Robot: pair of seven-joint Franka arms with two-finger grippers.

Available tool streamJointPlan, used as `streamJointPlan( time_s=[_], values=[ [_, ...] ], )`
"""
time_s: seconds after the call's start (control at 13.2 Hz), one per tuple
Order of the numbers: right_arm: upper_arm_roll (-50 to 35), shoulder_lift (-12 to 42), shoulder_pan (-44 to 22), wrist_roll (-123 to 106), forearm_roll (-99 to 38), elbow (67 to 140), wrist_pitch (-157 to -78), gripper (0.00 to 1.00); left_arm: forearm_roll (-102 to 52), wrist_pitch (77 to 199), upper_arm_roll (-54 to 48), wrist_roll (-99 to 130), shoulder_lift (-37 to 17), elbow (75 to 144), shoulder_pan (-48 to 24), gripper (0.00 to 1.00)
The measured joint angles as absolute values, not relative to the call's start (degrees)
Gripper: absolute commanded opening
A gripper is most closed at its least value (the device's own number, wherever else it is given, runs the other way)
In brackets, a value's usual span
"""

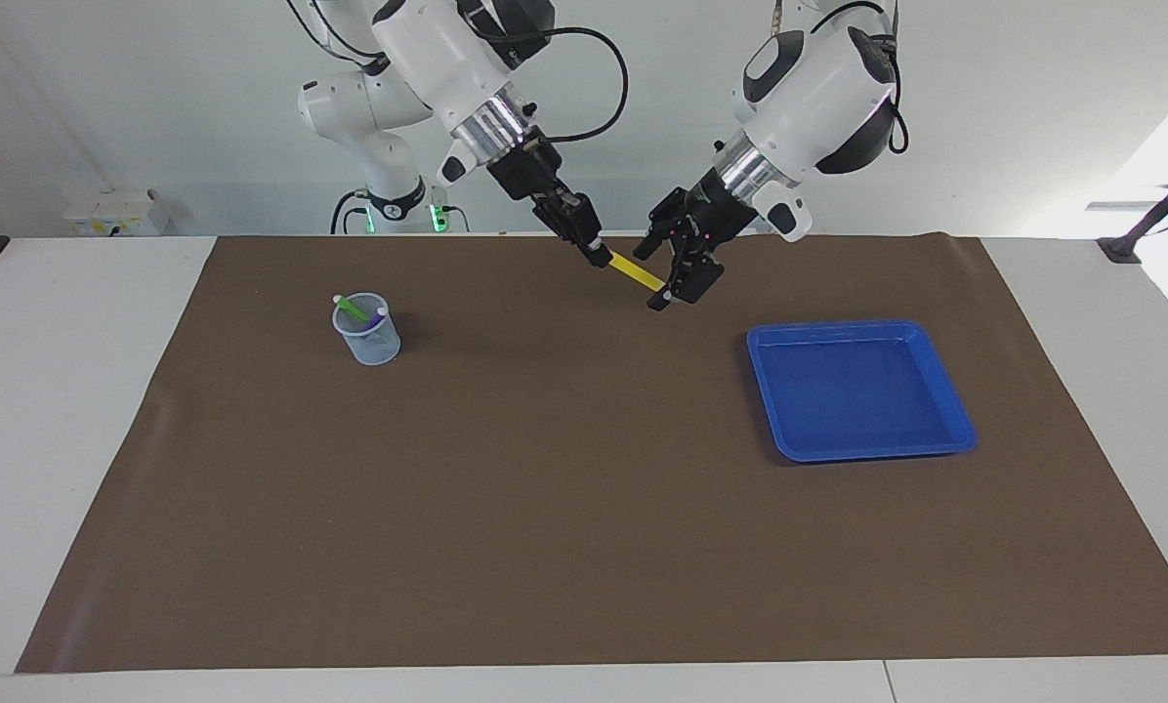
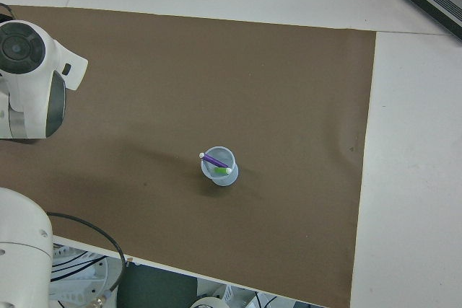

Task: Right arm passes pens to left for tray arrangement
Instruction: 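Carry the yellow pen toward the left gripper while the left gripper approaches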

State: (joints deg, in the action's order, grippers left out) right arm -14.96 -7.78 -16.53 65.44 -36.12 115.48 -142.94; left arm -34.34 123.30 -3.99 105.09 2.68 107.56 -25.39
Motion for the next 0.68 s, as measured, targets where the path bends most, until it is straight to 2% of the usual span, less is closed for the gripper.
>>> streamJointPlan(
  time_s=[0.08, 0.46, 0.68],
  values=[
    [-15.0, -7.8, -16.5, 65.4, -36.1, 115.5, -142.9, 0.00, -34.3, 123.3, -4.0, 105.0, 2.7, 107.6, -25.4, 0.83],
    [-14.9, -7.8, -16.5, 65.4, -36.1, 115.5, -142.9, 0.00, -34.3, 123.3, -4.0, 105.0, 2.7, 107.6, -25.4, 0.72],
    [-14.9, -7.8, -16.5, 65.4, -36.1, 115.5, -142.9, 0.00, -34.3, 123.3, -3.9, 105.0, 2.7, 107.6, -25.4, 0.59]
  ],
)
